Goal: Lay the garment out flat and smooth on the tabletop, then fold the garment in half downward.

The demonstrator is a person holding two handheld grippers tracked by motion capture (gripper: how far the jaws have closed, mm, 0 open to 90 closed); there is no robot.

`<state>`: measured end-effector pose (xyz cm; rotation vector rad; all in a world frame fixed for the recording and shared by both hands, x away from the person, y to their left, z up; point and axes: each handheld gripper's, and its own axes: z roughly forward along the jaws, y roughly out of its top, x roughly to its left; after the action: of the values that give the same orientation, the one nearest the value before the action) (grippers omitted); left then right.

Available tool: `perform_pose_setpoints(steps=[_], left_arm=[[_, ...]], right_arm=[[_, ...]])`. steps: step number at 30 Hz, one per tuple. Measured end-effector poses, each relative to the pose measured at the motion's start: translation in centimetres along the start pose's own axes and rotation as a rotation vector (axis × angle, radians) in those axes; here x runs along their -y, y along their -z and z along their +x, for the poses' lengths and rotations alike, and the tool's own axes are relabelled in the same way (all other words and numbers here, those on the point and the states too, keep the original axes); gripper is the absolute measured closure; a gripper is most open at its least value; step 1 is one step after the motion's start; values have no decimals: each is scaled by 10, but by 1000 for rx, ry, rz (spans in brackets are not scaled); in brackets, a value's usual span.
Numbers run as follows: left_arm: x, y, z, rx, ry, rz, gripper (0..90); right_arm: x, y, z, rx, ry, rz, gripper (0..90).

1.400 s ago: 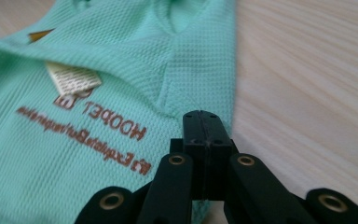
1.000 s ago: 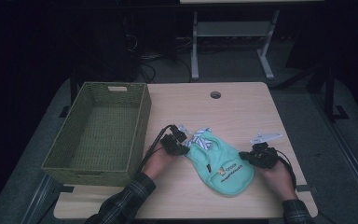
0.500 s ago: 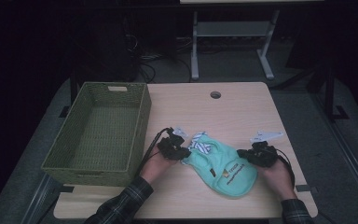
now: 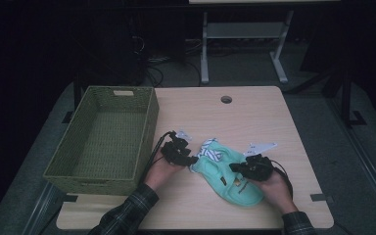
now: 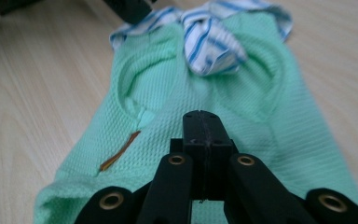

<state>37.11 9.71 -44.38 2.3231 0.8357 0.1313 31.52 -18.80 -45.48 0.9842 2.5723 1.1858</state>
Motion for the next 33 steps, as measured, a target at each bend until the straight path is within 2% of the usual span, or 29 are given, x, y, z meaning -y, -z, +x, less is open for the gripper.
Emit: perform_pose_setpoints(steps=[4, 8, 9, 11, 18, 21, 22, 26, 31, 33], left_arm=[[1, -4, 0, 14, 16, 3, 471], [3, -11, 0, 18, 9, 28, 453], [3, -11, 0, 18, 9, 28, 448], [4, -12, -1, 21, 5, 34, 444], [3, -17, -9, 11, -37, 32, 438], [2, -18, -13, 5, -53, 30, 488], [1, -19, -14, -8, -70, 32, 516], [0, -19, -14, -24, -88, 34, 653], [-2, -20, -11, -2, -94, 37, 800], [-3, -21, -11, 16, -88, 38, 823]], right_arm=[[4, -7, 1, 8, 4, 41, 897], [6, -12, 1, 19, 6, 73, 897], [7, -13, 0, 17, 17, 67, 897], [7, -13, 1, 14, 4, 71, 897], [7, -13, 1, 15, 5, 74, 897], [7, -13, 1, 15, 4, 73, 897], [7, -13, 1, 17, 14, 71, 897], [7, -12, 1, 17, 9, 73, 897], [7, -12, 1, 17, 10, 74, 897], [7, -13, 2, 17, 11, 73, 897]])
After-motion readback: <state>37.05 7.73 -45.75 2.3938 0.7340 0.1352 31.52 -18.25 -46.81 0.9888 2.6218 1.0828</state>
